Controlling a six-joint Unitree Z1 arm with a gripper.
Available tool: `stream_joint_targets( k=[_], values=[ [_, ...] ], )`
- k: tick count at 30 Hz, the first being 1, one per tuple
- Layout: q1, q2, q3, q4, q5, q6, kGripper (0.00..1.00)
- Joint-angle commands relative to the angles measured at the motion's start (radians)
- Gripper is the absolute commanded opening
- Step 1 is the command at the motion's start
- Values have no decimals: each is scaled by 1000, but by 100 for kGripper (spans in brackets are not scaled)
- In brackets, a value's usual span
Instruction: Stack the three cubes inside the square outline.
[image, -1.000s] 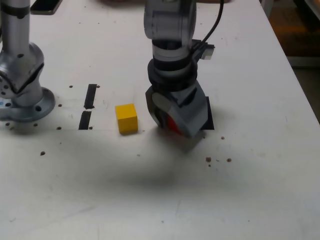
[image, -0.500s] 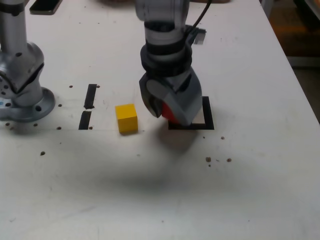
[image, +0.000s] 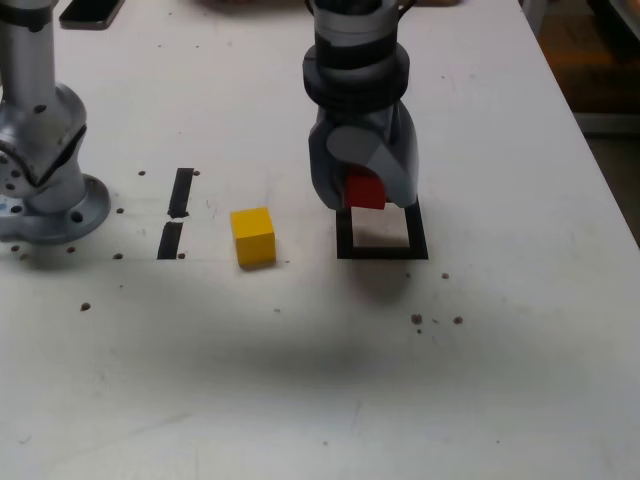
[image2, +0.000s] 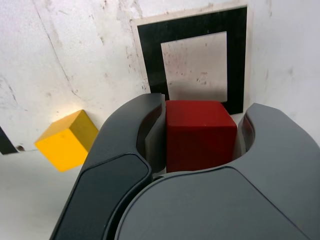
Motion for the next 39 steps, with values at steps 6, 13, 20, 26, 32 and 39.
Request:
stream_joint_targets(
  k=[6,13,20,26,32,39],
  values=[
    [47,44,-39,4,-2,-51,3],
    [85,89,-41,-24,-19,-84,3],
    [90,125,-13,-91,-35,-89,5],
    [90,136,35,-154,-48,-87,9],
    [90,136,68,-162,-55,-87,21],
    [90,138,81,-162,-67,-82,46]
  ],
)
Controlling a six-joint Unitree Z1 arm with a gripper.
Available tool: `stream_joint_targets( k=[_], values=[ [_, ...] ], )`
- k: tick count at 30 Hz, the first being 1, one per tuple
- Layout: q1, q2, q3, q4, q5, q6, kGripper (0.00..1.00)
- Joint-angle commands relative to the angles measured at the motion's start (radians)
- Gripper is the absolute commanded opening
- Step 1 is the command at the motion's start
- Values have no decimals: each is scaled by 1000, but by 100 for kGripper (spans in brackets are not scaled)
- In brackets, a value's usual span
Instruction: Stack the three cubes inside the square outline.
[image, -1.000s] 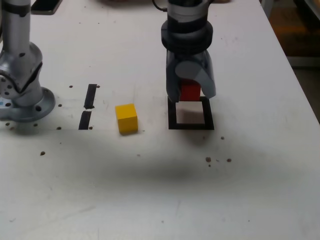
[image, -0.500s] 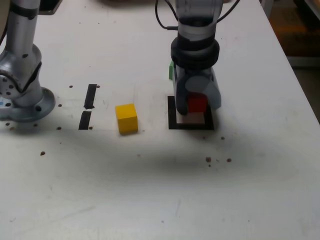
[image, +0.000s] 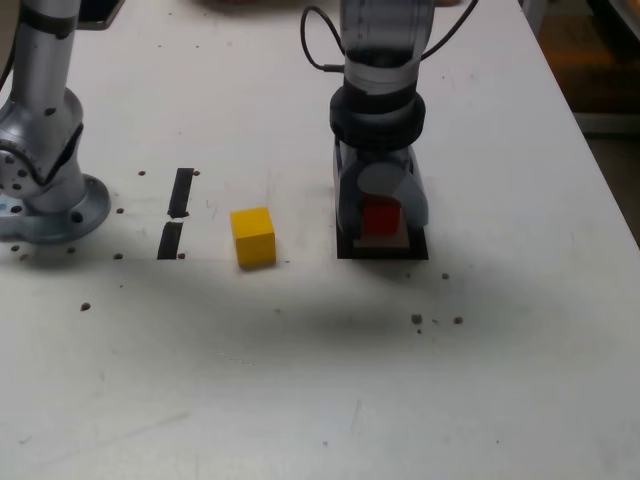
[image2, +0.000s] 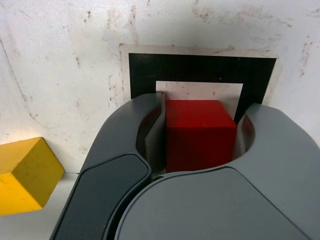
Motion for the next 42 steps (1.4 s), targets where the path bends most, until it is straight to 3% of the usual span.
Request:
stream_joint_targets(
  k=[1,9,15,21,25,31,42],
  values=[
    [0,6,5,-2,-8,8,50],
    [0,5,18,-6,-21,26,75],
    [0,2,15,-1,-22,27,85],
    [0,-30,-5,34,17,28,91],
    [0,-74,-31,103,50,27,92],
    [-7,-163,-109,272,89,24,92],
    [-7,-288,-115,479,76,-10,92]
  ],
)
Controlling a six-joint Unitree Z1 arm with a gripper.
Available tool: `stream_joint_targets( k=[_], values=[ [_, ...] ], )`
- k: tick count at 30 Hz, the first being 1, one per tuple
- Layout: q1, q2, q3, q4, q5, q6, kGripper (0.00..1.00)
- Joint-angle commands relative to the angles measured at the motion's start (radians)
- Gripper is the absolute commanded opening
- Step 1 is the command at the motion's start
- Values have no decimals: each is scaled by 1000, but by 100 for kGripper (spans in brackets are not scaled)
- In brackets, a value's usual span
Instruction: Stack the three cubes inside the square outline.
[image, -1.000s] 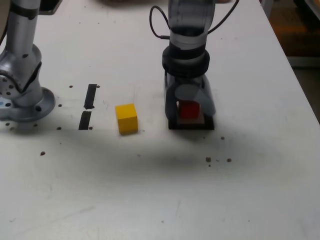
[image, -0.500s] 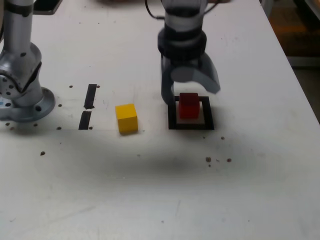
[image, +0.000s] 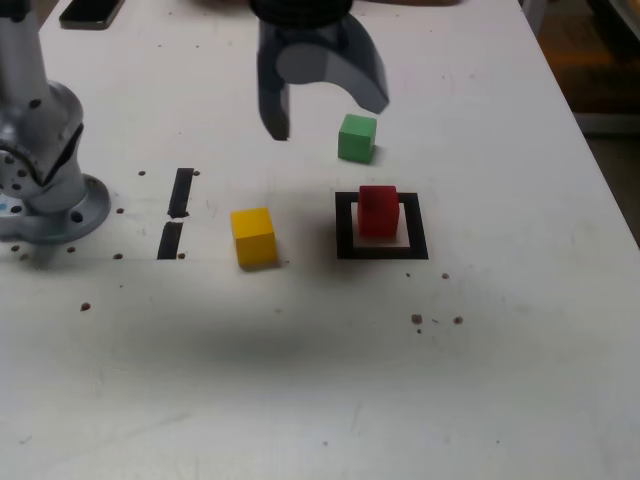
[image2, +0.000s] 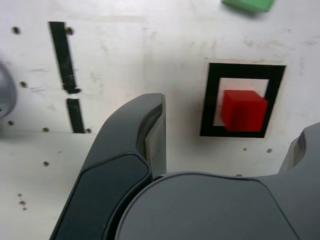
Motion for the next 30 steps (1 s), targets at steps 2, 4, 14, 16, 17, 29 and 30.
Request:
stream_joint_targets(
  k=[2,4,14,16,17,29,30],
  values=[
    [-3,-24,38,30,-26,-25,92],
    [-3,-29,64,39,-48,-40,92],
    [-15,-12,174,25,-159,-100,93],
    [-17,-8,198,3,-170,-107,93],
    [-18,-5,212,-13,-174,-109,93],
    [-18,23,367,-224,-190,-111,94],
    [-18,23,375,-233,-191,-111,94]
  ],
)
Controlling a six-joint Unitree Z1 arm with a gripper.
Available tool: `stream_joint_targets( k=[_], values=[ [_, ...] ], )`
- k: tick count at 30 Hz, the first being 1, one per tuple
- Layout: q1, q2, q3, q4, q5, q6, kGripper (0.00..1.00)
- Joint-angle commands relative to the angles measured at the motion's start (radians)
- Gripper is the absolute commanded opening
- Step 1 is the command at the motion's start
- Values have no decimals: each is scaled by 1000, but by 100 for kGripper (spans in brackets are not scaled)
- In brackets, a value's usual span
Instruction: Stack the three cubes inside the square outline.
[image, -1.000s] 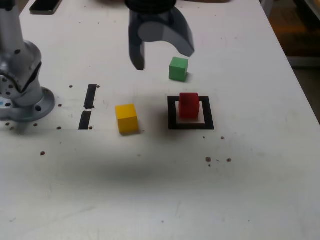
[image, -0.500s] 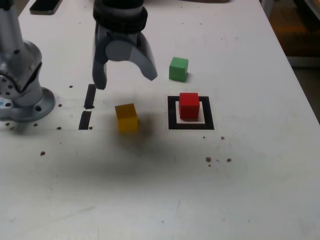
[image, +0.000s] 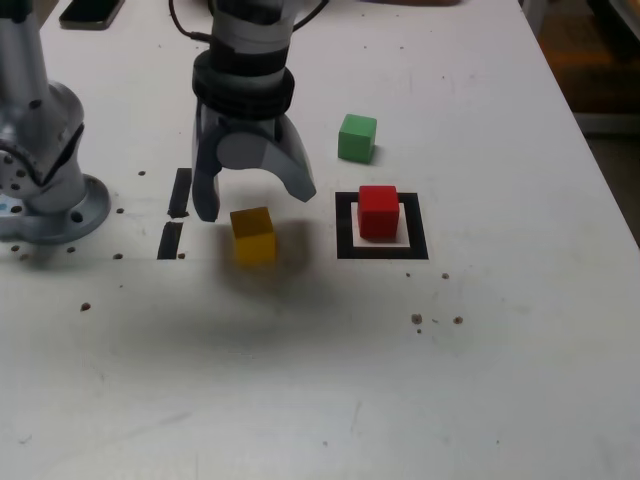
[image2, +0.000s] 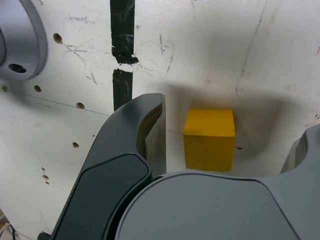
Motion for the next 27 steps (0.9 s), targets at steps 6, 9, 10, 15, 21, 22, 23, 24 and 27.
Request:
stream_joint_targets(
  k=[6,9,10,15,21,22,23,24,27],
  values=[
    [-3,8,63,-70,-21,3,93],
    [-6,12,90,-106,-28,6,93],
    [-7,13,96,-116,-29,7,93],
    [-15,24,106,-147,-33,10,92],
    [-22,38,111,-170,-35,14,83],
    [-23,39,114,-175,-35,14,79],
    [-23,40,118,-183,-35,14,75],
    [-23,41,122,-192,-35,15,70],
    [-23,40,137,-231,-35,21,51]
  ],
)
